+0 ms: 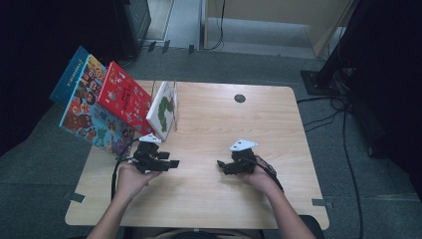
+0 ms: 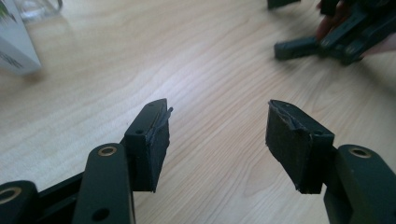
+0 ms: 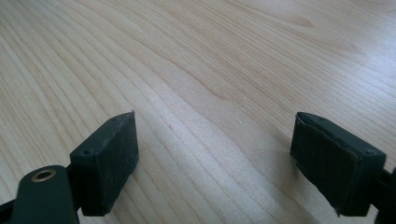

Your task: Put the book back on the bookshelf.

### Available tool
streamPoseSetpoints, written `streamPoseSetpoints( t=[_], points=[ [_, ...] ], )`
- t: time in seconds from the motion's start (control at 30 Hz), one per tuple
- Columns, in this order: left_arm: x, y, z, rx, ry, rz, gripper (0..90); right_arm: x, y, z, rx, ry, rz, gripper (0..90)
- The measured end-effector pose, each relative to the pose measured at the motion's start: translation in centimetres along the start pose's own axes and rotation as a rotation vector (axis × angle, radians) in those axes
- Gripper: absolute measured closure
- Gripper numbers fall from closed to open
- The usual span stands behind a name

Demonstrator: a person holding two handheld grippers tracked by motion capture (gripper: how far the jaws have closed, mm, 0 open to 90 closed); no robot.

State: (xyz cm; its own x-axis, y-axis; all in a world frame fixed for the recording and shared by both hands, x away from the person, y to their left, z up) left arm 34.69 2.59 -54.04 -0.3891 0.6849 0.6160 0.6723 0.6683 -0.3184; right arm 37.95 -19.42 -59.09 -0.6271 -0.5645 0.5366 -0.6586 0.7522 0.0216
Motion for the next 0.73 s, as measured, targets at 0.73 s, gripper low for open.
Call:
streamPoseSetpoints(
  t=[0.73],
  points=[
    [-1.7,0.9,3.0,-0.023,0.025,-0.02,38.2,0.2,0.3,0.1,0.005,0.0,-0.007,14.7]
  ],
)
Point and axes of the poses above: each handheld gripper's, and its own axes: x roughly backward along the jaws, z roughly out of its underside, y roughly to its left, the point moved 10 cm from there along -x, roughly forward along the jaws, and after that the axes turned 10 degrees about -y, right-handed, at the moved point
